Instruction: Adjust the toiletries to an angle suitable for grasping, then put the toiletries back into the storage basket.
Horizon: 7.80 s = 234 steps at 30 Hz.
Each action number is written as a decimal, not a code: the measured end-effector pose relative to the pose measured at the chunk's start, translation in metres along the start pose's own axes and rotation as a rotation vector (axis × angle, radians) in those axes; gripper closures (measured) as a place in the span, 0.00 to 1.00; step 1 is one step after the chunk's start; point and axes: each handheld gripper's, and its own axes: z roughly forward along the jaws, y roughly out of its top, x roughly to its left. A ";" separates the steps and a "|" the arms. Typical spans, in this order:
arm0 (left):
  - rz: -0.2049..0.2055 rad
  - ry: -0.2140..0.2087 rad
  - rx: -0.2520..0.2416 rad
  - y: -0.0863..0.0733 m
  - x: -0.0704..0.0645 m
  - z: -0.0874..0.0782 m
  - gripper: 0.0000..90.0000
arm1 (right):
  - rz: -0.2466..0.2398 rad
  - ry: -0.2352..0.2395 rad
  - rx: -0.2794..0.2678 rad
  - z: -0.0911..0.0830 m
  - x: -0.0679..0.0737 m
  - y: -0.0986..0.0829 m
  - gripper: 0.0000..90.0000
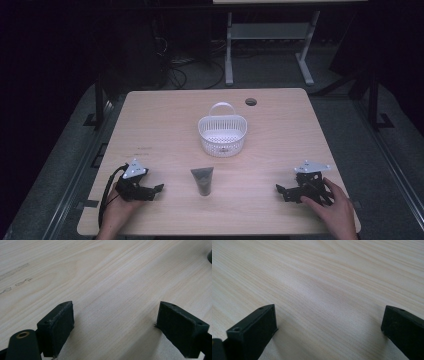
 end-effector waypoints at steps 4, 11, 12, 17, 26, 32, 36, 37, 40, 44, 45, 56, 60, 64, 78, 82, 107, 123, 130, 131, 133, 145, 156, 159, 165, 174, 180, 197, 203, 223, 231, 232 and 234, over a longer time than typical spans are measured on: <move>-0.004 0.000 -0.002 0.000 0.000 0.000 0.16 | 0.003 -0.003 -0.001 0.000 0.000 0.000 0.00; -0.017 0.011 -0.022 -0.002 0.002 -0.004 0.31 | 0.004 -0.004 -0.001 0.000 0.000 0.000 0.00; -0.019 0.011 -0.017 -0.002 0.002 -0.006 0.35 | 0.004 -0.004 -0.001 0.000 0.001 0.000 0.00; -0.026 -0.008 0.000 0.000 0.001 -0.010 0.52 | 0.005 -0.005 -0.001 0.000 0.001 0.000 0.00; -0.038 -0.040 0.018 0.010 -0.004 -0.020 0.77 | 0.017 -0.014 0.000 -0.001 0.002 -0.001 0.00; -0.057 -0.076 0.016 0.018 -0.011 -0.030 0.93 | 0.017 -0.014 0.000 -0.001 0.002 -0.001 0.00; -0.057 -0.089 0.016 0.023 -0.014 -0.036 1.00 | 0.017 -0.014 0.000 -0.001 0.002 -0.001 0.00; -0.061 -0.091 0.017 0.024 -0.015 -0.037 1.00 | 0.017 -0.014 0.000 -0.001 0.002 -0.001 0.00; -0.078 -0.099 0.007 0.028 -0.018 -0.045 1.00 | 0.017 -0.014 0.000 -0.001 0.002 -0.001 0.00; -0.081 -0.111 -0.001 0.031 -0.021 -0.050 1.00 | 0.017 -0.014 0.000 -0.001 0.002 -0.001 0.00; -0.076 -0.113 0.000 0.032 -0.022 -0.051 1.00 | 0.017 -0.014 0.000 -0.001 0.002 -0.001 0.00; -0.043 -0.178 -0.020 0.049 -0.038 -0.062 1.00 | 0.017 -0.013 0.000 -0.001 0.002 -0.001 0.00; -0.032 -0.193 -0.021 0.055 -0.043 -0.064 1.00 | 0.017 -0.014 0.000 -0.001 0.002 -0.001 0.00; -0.014 -0.205 -0.031 0.063 -0.048 -0.067 1.00 | 0.018 -0.013 0.000 -0.001 0.002 -0.001 0.00; 0.019 -0.252 -0.035 0.081 -0.061 -0.071 1.00 | 0.017 -0.014 0.000 -0.001 0.002 -0.001 0.00; 0.028 -0.268 -0.041 0.086 -0.066 -0.071 1.00 | 0.016 -0.014 0.000 -0.001 0.002 -0.001 0.00; 0.079 -0.323 -0.069 0.116 -0.088 -0.061 1.00 | 0.016 -0.014 0.000 -0.001 0.002 -0.001 0.00; 0.099 -0.316 -0.055 0.124 -0.089 -0.048 1.00 | 0.016 -0.014 0.001 -0.001 0.002 -0.001 0.00; 0.101 -0.306 -0.052 0.126 -0.086 -0.046 1.00 | 0.016 -0.014 0.001 -0.001 0.002 -0.001 0.00; 0.101 -0.305 -0.052 0.126 -0.086 -0.045 1.00 | 0.016 -0.014 0.001 -0.001 0.002 -0.001 0.00; 0.103 -0.302 -0.052 0.127 -0.085 -0.044 1.00 | 0.016 -0.014 0.001 -0.001 0.002 -0.001 0.00; 0.100 -0.276 -0.047 0.129 -0.078 -0.039 1.00 | 0.017 -0.014 0.001 -0.001 0.002 -0.001 0.00; 0.101 -0.255 -0.054 0.132 -0.074 -0.035 1.00 | 0.016 -0.013 -0.001 -0.001 0.002 -0.001 0.00; 0.097 -0.252 -0.056 0.134 -0.074 -0.032 1.00 | 0.016 -0.012 -0.001 -0.001 0.002 -0.001 0.00; 0.102 -0.257 -0.059 0.138 -0.071 -0.026 1.00 | 0.017 -0.013 -0.001 -0.001 0.002 -0.001 0.00; 0.107 -0.259 -0.058 0.141 -0.070 -0.022 1.00 | 0.016 -0.013 -0.001 -0.001 0.002 -0.001 0.00; 0.105 -0.261 -0.057 0.138 -0.068 -0.025 1.00 | 0.016 -0.013 -0.001 -0.001 0.002 -0.001 0.00; 0.096 -0.290 -0.039 0.138 -0.065 -0.040 0.46 | 0.017 -0.013 -0.001 -0.001 0.002 -0.001 0.00; 0.127 -0.299 0.010 0.142 -0.071 -0.038 0.29 | 0.016 -0.013 -0.001 -0.001 0.002 -0.001 0.00; 0.184 -0.302 0.096 0.166 -0.085 -0.028 0.15 | 0.017 -0.013 -0.001 -0.001 0.002 -0.001 0.00; 0.204 -0.300 0.121 0.173 -0.091 -0.016 0.15 | 0.017 -0.013 -0.001 -0.001 0.002 -0.001 0.00; 0.208 -0.300 0.127 0.174 -0.092 -0.014 0.15 | 0.017 -0.012 -0.001 -0.001 0.002 -0.001 0.00; 0.211 -0.299 0.131 0.175 -0.093 -0.011 0.15 | 0.017 -0.012 -0.001 -0.001 0.002 -0.001 0.00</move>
